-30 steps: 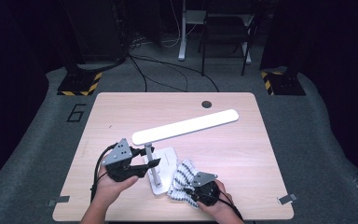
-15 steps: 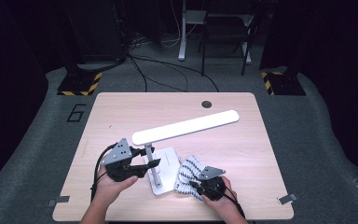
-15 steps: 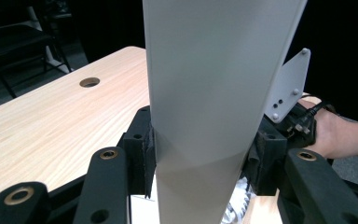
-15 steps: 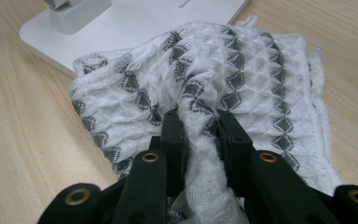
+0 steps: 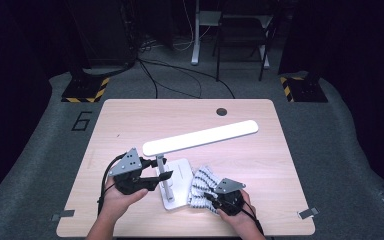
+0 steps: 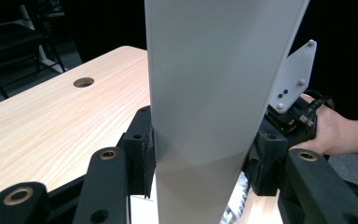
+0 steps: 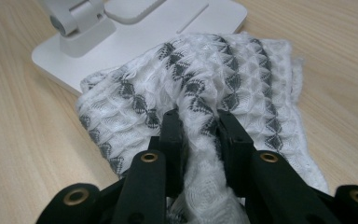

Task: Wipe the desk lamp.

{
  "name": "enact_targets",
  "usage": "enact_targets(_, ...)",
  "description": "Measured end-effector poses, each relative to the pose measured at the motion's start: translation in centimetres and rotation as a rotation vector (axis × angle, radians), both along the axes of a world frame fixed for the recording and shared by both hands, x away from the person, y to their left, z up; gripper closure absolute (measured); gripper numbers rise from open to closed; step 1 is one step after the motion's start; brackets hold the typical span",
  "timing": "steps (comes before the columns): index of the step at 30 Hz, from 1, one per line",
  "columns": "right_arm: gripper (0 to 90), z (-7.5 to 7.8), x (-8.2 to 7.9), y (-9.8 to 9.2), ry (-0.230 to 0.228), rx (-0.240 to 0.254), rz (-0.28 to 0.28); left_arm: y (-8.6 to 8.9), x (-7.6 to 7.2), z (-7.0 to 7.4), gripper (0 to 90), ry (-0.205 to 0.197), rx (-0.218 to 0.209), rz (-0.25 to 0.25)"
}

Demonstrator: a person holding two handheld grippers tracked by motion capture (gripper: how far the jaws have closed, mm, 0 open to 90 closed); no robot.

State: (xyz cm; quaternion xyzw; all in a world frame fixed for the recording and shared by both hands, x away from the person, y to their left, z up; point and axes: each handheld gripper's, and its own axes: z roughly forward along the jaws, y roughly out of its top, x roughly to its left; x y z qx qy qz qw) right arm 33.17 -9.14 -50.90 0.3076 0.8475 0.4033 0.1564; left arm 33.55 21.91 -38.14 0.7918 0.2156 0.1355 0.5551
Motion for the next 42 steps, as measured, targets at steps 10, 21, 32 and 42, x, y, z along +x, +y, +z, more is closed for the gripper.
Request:
enact_targets(10,74.7,1.5,-0.4,-0.2,-0.038,0.083,0.003,0.4,0.2,-0.1,49.0,0.037,-0.043,-0.019)
enact_targets(21,74.7,3.0,-0.4,0.5,-0.066,0.101,0.040,1.0,-0.2,0.3,40.9,0.038,-0.040,-0.023)
enact_targets(32,74.7,4.5,0.0,1.1,-0.080,0.140,0.053,1.5,-0.5,0.2,44.8,0.032,-0.029,-0.018)
enact_targets(42,74.7,6.4,0.2,2.2,-0.122,0.161,0.083,2.1,-1.0,0.5,50.2,0.019,-0.034,0.001)
